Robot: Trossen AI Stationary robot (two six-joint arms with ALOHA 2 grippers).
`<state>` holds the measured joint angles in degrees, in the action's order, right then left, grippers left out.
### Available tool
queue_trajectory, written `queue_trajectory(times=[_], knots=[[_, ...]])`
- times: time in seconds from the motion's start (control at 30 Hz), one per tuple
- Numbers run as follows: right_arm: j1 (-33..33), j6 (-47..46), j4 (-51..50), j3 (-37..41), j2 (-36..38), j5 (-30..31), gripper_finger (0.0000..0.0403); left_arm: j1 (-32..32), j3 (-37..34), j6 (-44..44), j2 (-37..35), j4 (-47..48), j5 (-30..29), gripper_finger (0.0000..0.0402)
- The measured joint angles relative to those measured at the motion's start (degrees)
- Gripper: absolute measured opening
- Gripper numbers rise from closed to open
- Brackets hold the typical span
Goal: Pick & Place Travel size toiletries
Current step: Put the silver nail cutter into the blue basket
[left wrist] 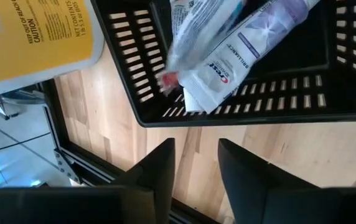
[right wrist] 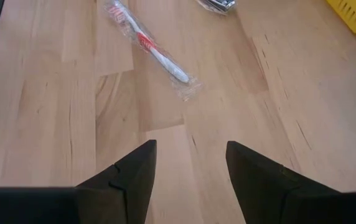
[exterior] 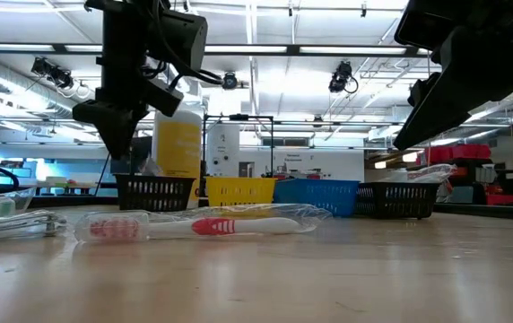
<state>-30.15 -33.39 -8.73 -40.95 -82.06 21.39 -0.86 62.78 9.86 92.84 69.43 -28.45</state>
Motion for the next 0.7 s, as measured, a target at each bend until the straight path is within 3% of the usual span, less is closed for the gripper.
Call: queue_trajectory(times=[0.23, 0.7], knots=[[0.0, 0.0, 0.0, 0.0, 0.0, 0.0, 0.0204, 0.9, 0.1, 0.4, 0.0, 0.2, -2.0, 0.0159], [0.0, 0.0, 0.1, 0.0, 0.0, 0.0, 0.0204, 10.3, 11.2, 6.3, -7.0, 4.0, -3.7, 0.0144]])
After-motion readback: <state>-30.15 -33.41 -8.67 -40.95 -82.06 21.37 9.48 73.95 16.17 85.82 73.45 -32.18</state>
